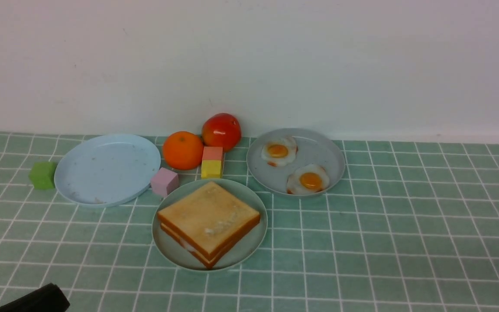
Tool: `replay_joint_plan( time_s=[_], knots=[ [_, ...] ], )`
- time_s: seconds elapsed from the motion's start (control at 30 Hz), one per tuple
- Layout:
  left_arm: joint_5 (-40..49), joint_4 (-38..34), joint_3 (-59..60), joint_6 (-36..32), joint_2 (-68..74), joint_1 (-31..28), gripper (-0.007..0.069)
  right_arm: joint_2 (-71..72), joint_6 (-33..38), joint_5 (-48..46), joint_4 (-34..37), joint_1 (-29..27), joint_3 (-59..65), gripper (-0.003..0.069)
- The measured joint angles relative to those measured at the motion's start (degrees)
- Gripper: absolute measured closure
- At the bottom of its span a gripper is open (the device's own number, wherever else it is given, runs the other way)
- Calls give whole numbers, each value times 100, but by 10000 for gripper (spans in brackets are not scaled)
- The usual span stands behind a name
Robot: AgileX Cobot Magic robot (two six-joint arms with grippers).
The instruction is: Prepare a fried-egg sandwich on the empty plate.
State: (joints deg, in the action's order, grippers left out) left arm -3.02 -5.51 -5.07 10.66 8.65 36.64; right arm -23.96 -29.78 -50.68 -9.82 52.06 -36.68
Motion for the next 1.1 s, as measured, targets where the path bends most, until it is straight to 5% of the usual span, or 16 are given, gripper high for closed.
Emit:
replay_joint_plan(
  time_s=[0.23,0.37,0.5,0.73,1.1],
  knots=[
    [20,0,0,0,0,0,637,46,0,-18,-6,-183,0,566],
    [20,0,0,0,0,0,637,204,384,278,227,-1348,280,608],
    [20,0,0,2,0,0,636,832,2300,1962,1246,-3246,1665,673],
    [20,0,0,2,0,0,634,2342,3857,3062,2754,-4895,3533,673],
    [25,0,4,6,-5,0,623,2456,4014,2905,2961,-5055,3787,671]
  ],
)
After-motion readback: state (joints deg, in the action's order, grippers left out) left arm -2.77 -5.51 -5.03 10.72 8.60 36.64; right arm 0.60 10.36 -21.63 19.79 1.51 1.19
